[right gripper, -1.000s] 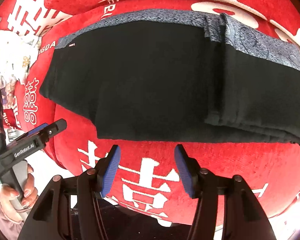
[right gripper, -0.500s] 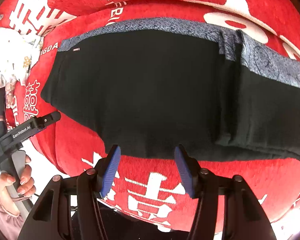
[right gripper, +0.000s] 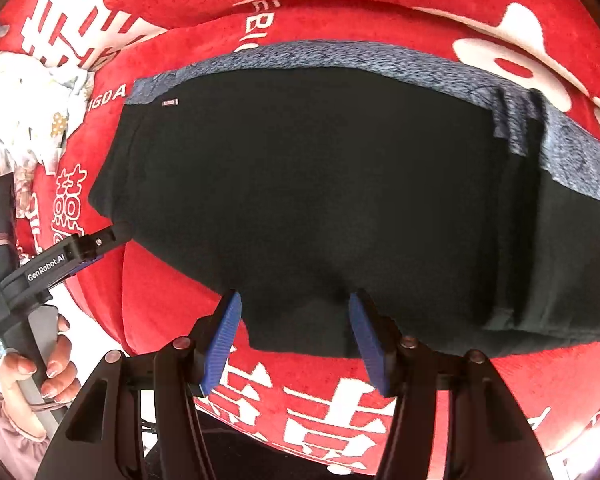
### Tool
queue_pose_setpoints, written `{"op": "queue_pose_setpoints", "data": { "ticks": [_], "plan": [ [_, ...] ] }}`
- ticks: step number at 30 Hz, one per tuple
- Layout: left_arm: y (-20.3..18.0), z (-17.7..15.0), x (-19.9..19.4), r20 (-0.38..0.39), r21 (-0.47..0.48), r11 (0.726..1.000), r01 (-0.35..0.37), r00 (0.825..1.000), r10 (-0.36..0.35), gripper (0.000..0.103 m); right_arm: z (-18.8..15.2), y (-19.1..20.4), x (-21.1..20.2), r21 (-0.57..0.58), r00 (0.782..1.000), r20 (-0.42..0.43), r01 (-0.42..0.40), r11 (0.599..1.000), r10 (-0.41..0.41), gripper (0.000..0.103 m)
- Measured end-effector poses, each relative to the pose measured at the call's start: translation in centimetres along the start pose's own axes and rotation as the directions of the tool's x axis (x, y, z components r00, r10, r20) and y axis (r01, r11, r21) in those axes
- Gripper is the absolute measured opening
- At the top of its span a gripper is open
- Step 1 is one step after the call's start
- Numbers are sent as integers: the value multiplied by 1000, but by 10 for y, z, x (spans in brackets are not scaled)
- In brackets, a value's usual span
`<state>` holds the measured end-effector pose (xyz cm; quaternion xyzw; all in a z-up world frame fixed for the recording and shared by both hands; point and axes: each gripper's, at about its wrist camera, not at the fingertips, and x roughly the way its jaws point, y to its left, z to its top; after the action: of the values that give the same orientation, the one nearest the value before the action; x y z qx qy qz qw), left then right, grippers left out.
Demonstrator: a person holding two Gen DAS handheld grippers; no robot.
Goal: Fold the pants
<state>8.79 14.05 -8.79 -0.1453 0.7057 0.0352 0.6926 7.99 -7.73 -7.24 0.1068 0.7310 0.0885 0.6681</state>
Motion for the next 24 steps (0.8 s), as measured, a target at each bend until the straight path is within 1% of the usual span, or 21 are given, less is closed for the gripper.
{"op": "queue_pose_setpoints", "data": {
  "ticks": [2,6,8,11,13,15,16,19,20,21,23,24],
  "plan": [
    [10,13,-3,1,-10,1000,22,1000,-22,91,1,2,3,-1,1000,-2,2,1000,-2,60],
    [40,29,-7,17,-54,994,92,996,-91,91,3,2,11,7,1000,-12,3,1000,-2,60],
    [57,36,-6,14,-85,986,140,990,-139,91,3,0,15,12,1000,-20,0,1000,1,60],
    [77,46,-4,14,-101,974,204,979,-204,91,2,-1,17,14,1000,-16,-18,1000,19,66],
    [81,45,-1,17,-98,960,262,965,-261,91,2,0,17,8,1000,-14,-22,1000,22,68],
    [80,41,3,24,-96,937,337,942,-336,91,2,0,18,1,1000,-14,-20,1000,20,69],
    [78,43,6,24,-98,929,356,935,-355,91,2,0,18,-2,1000,-12,-18,1000,18,69],
    [73,48,11,47,-103,900,424,906,-422,91,2,0,18,-4,1000,-13,-17,1000,17,69],
    [74,51,12,51,-106,894,435,900,-432,91,3,0,18,-4,1000,-13,-18,1000,18,70],
    [68,43,16,54,-112,891,441,898,-437,91,3,-1,18,-5,1000,-13,-18,1000,18,70],
    [73,44,22,59,-130,881,456,890,-452,91,3,0,19,-11,1000,-12,-18,1000,18,70],
    [74,44,24,74,-137,878,459,888,-453,91,3,1,20,-14,1000,-10,-18,1000,18,71]
  ]
}}
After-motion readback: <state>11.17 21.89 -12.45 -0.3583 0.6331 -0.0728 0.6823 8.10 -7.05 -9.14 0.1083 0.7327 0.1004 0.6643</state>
